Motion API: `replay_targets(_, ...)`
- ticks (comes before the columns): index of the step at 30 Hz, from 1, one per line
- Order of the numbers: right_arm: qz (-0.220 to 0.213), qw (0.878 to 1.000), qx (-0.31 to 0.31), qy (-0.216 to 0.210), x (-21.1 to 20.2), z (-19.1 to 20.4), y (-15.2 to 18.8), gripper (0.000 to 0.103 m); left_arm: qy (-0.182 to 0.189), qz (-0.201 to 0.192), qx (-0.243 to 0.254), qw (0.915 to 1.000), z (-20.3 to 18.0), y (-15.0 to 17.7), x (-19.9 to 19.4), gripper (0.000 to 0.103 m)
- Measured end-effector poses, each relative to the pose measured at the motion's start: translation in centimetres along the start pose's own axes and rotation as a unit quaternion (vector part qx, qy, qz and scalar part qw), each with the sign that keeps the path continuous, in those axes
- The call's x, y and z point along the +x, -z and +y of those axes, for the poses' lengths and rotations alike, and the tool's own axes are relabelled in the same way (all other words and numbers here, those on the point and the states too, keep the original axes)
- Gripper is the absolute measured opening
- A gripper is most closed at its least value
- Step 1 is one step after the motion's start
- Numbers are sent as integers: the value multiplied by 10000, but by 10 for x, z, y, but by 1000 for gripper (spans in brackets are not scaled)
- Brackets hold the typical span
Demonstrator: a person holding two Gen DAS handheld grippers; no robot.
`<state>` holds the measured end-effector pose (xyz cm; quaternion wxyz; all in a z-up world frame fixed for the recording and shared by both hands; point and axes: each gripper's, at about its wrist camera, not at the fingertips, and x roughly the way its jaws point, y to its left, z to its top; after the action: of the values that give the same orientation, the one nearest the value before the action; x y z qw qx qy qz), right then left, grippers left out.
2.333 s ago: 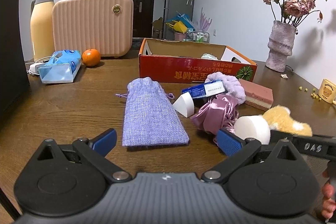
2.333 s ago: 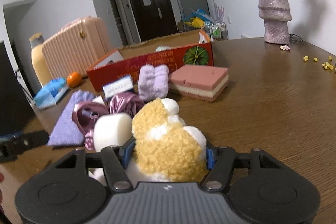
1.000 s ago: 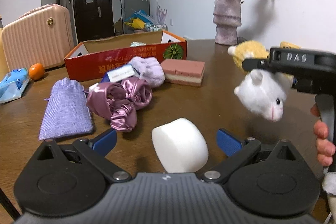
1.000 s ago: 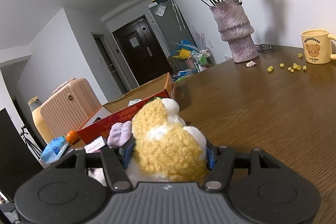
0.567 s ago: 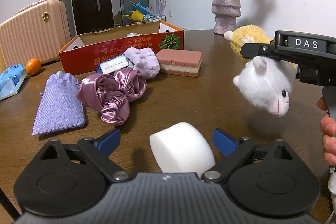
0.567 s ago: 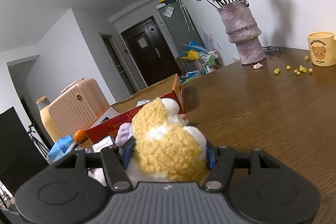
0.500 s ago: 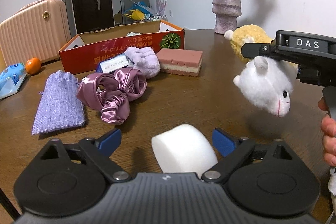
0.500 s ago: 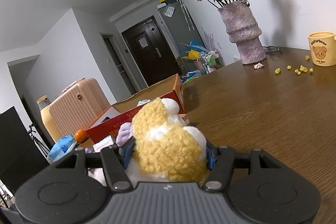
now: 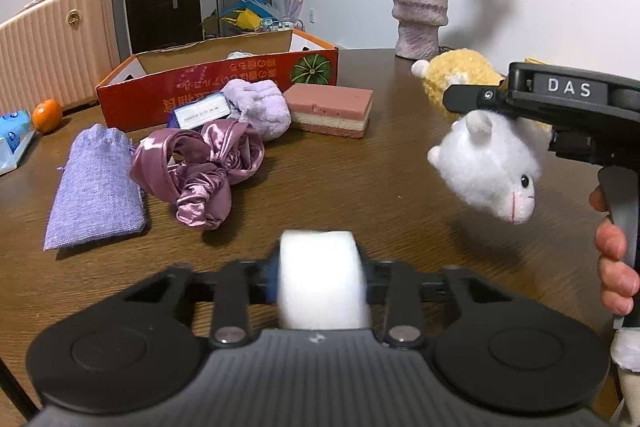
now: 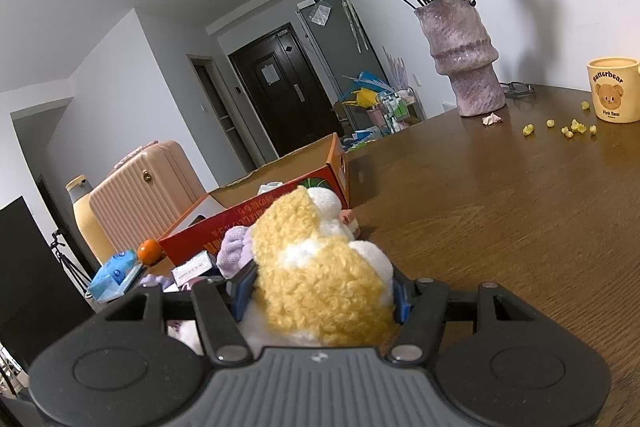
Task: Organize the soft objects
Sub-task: 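Grasp the white foam roll with the left gripper while the right lifts the sheep plush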
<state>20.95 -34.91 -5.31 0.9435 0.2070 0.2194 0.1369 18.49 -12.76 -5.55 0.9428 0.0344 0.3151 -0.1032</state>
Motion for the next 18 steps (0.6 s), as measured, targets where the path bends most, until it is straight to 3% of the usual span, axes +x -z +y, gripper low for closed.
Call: replay_targets(18, 158, 9995, -208, 161, 11, 8, 3, 62, 151, -395, -126, 9990, 9, -7, -16, 30)
